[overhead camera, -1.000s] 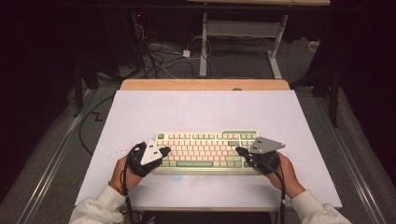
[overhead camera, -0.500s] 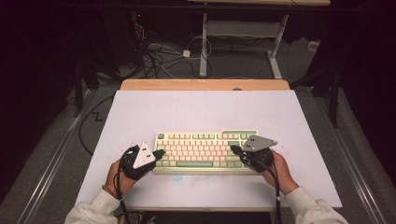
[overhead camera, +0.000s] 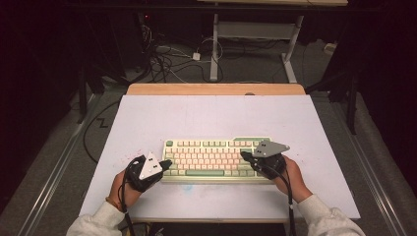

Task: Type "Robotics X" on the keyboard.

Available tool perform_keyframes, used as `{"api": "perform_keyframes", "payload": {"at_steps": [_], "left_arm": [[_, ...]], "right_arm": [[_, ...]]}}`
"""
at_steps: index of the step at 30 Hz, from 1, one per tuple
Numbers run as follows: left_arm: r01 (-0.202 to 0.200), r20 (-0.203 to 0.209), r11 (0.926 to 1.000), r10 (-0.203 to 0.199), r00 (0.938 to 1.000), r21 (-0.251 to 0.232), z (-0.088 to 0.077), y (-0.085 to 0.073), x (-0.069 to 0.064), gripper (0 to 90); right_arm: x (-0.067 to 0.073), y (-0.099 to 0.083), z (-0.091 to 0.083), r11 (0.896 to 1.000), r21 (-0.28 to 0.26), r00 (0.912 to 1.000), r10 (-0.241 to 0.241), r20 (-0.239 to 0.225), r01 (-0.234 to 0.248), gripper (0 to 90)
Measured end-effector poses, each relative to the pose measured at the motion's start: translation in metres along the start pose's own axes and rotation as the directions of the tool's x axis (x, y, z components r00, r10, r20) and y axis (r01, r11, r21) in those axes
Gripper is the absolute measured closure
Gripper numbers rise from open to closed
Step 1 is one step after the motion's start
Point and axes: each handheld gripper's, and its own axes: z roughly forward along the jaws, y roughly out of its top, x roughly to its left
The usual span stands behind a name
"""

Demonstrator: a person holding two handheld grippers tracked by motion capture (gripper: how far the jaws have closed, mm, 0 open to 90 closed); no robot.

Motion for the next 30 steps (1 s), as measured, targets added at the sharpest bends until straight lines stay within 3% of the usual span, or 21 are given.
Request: {"api": "perform_keyframes", "payload": {"at_steps": [19,30], "left_arm": [[-0.008,0.01,0.9999,0.008,0.9999,0.01,0.001,-0.003,0.001,85.1],[-0.011,0.015,0.9997,0.011,0.9998,0.021,0.004,-0.003,0.0,85.1]], "right_arm": [[-0.002,0.016,0.025,1.0,0.022,0.9996,0.008,-0.028,-0.007,90.0],[0.008,0.026,0.047,0.998,0.062,0.9983,-0.016,-0.056,0.019,90.0]]}}
